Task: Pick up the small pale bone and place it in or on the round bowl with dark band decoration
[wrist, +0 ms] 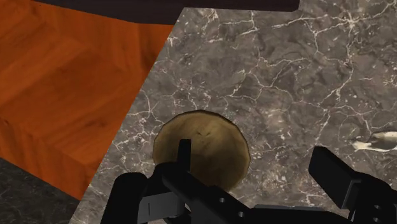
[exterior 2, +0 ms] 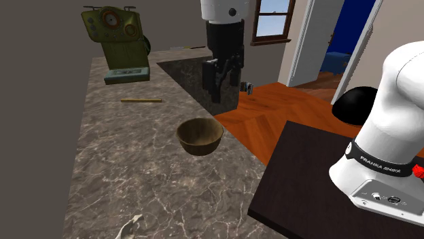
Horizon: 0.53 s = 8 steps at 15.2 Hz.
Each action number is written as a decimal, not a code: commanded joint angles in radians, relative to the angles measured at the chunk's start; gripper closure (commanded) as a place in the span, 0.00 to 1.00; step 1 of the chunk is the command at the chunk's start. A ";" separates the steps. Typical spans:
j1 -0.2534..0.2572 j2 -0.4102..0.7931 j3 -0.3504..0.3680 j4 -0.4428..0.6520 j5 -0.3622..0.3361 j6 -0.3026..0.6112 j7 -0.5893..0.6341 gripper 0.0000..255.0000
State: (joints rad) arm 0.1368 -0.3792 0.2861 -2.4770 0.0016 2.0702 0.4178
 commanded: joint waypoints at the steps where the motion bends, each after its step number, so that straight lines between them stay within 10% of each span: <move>1: 0.007 0.070 0.031 0.020 -0.005 0.047 0.039 0.00; 8: 0.029 0.323 0.121 0.129 -0.082 0.168 0.189 0.00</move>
State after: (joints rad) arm 0.1609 -0.0973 0.3937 -2.3729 -0.0651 2.2261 0.5786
